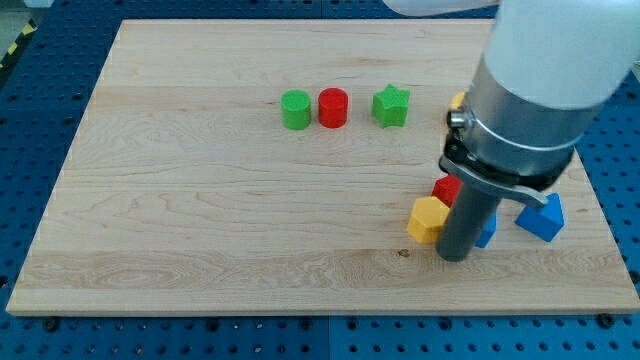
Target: Place the yellow hexagon to the bottom of the green star
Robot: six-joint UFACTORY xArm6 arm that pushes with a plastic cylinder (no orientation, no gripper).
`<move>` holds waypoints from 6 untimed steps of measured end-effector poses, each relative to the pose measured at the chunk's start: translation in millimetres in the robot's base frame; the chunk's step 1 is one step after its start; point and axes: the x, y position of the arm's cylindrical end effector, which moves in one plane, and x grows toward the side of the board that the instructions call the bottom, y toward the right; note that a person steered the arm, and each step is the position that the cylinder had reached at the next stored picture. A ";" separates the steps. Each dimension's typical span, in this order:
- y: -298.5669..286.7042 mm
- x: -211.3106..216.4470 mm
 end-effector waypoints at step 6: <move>-65.3 -40.1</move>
